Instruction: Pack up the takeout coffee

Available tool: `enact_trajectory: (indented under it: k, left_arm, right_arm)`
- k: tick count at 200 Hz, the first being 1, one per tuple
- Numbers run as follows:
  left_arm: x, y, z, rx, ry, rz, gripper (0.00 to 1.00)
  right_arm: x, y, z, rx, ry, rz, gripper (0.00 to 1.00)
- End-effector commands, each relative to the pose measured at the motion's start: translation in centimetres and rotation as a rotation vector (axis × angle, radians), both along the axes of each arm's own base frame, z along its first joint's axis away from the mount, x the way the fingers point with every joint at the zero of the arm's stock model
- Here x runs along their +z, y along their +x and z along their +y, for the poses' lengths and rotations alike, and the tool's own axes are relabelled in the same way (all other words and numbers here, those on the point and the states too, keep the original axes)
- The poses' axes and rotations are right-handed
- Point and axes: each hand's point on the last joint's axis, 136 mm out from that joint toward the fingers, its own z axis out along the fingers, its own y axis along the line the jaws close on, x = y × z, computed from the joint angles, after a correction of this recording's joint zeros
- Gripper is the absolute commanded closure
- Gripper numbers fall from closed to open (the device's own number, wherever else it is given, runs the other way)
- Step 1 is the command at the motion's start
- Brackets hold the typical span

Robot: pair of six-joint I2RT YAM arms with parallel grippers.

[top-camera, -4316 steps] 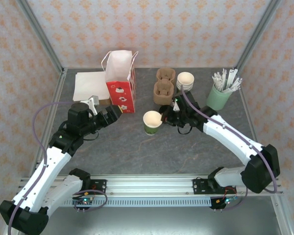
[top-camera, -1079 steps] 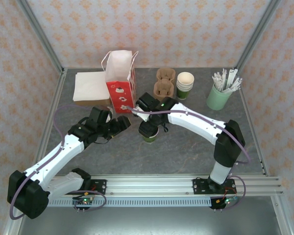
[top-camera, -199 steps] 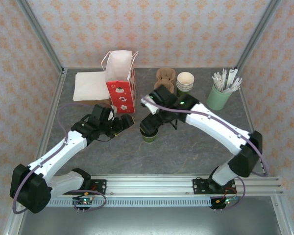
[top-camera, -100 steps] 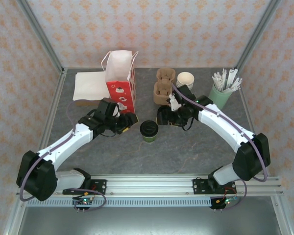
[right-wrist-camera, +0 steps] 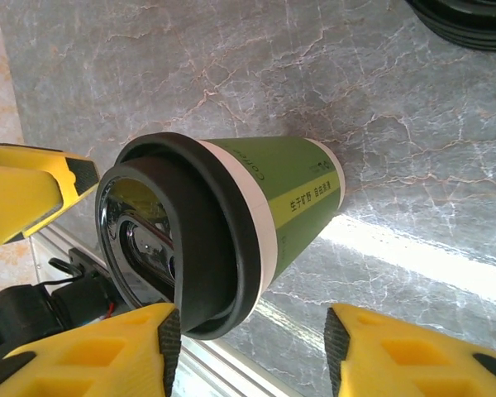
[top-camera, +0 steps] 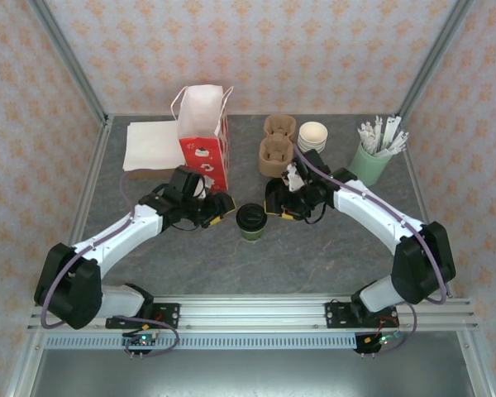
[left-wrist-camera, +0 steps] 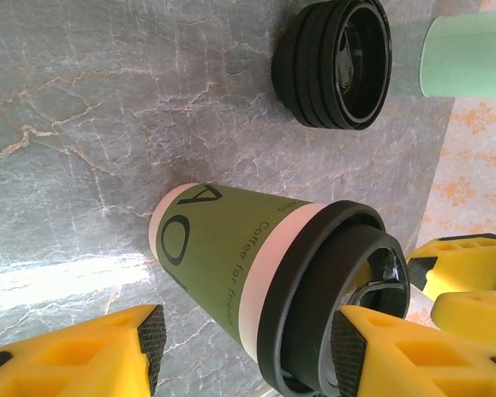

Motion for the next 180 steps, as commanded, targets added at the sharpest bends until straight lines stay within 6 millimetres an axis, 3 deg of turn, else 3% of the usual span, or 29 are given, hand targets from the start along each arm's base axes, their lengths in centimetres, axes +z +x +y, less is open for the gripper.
enact_trajectory:
  k: [1,180]
  left_arm:
    - [0.8,0.7,-0.5,-0.025,-0.016,-0.043,0.43]
    - [-0.5,0.2,-1.9,-0.077,0.006,-0.01,0.46]
  right_arm:
    - [-0.9,-0.1,0.4,-0.002,0.014,0.037,0.51]
    - [-3.3,-0.9,0.4,0.024,-0.025,0.108,0.6]
